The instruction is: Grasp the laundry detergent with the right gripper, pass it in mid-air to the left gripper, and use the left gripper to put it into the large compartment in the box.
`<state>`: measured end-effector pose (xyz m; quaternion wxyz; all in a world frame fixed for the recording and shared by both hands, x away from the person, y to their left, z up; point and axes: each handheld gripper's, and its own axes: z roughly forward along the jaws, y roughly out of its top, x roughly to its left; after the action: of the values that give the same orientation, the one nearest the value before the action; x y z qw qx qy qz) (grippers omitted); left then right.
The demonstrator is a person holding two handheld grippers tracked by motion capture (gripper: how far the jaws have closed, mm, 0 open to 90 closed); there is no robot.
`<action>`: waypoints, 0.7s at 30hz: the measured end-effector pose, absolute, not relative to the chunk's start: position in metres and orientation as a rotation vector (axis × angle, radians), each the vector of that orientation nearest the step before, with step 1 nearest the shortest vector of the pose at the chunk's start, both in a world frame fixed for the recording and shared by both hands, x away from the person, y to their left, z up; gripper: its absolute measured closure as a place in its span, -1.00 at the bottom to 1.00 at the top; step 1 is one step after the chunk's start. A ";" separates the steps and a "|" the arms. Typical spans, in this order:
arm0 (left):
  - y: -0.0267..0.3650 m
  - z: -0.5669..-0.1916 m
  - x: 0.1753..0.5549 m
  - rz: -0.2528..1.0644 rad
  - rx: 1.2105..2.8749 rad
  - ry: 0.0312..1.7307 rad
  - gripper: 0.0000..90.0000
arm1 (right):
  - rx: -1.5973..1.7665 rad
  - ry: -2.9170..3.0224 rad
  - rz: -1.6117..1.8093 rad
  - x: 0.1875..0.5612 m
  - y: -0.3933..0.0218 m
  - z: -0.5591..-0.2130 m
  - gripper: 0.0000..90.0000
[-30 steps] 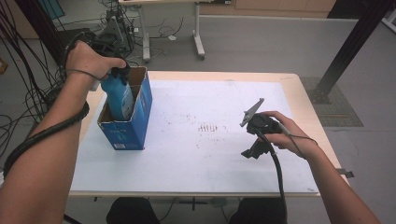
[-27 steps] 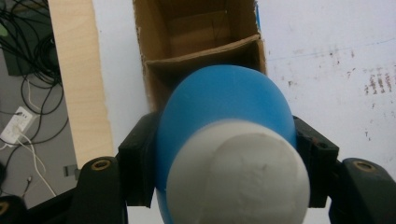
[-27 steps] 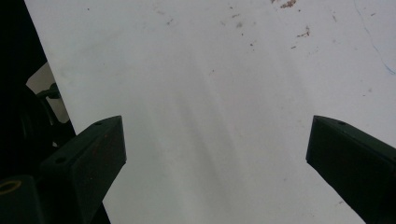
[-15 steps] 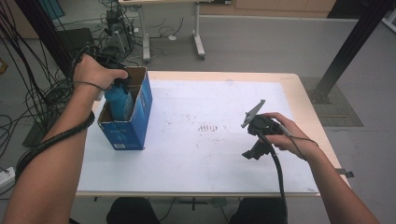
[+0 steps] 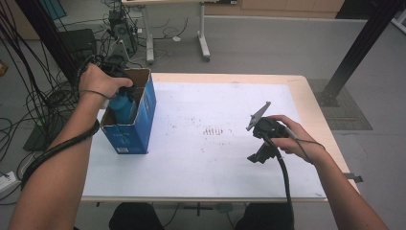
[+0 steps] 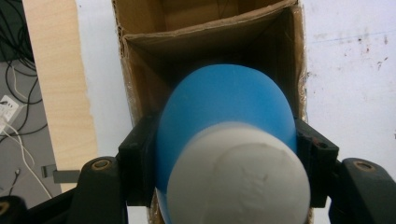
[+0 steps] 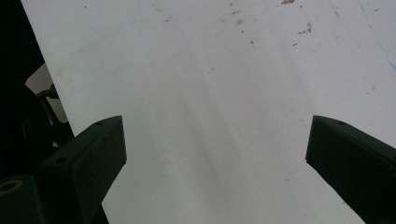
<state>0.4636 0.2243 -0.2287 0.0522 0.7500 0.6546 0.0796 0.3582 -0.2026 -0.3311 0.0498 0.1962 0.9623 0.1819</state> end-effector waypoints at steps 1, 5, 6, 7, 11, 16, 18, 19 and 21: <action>0.224 -0.231 0.464 0.239 2.281 1.992 -0.17 | 0.597 2.932 0.552 0.358 -0.203 -0.331 -0.90; 0.223 -0.236 0.463 0.219 2.278 2.000 -0.17 | 0.596 2.933 0.553 0.358 -0.202 -0.332 -0.90; 0.223 -0.238 0.463 0.212 2.280 2.001 -0.17 | 0.599 2.932 0.554 0.357 -0.202 -0.332 -0.90; 0.223 -0.240 0.463 0.207 2.275 2.004 -0.17 | 0.598 2.933 0.552 0.357 -0.202 -0.332 -0.90; 0.224 -0.245 0.462 0.196 2.267 2.013 -0.17 | 0.596 2.933 0.554 0.357 -0.202 -0.332 -0.90; 0.225 -0.253 0.462 0.177 2.265 2.026 -0.17 | 0.600 2.933 0.544 0.356 -0.202 -0.332 -0.90; 0.225 -0.256 0.462 0.166 2.260 2.033 -0.17 | 0.598 2.934 0.548 0.356 -0.202 -0.332 -0.90; 0.226 -0.257 0.462 0.165 2.251 2.040 -0.17 | 0.599 2.934 0.549 0.356 -0.202 -0.332 -0.90; 0.226 -0.259 0.463 0.160 2.258 2.045 -0.17 | 0.603 2.935 0.544 0.356 -0.202 -0.333 -0.89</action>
<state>0.4627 0.2264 -0.2591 0.0457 0.7394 0.6697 0.0523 0.3558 -0.2019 -0.3326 0.0479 0.1977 0.9627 0.1785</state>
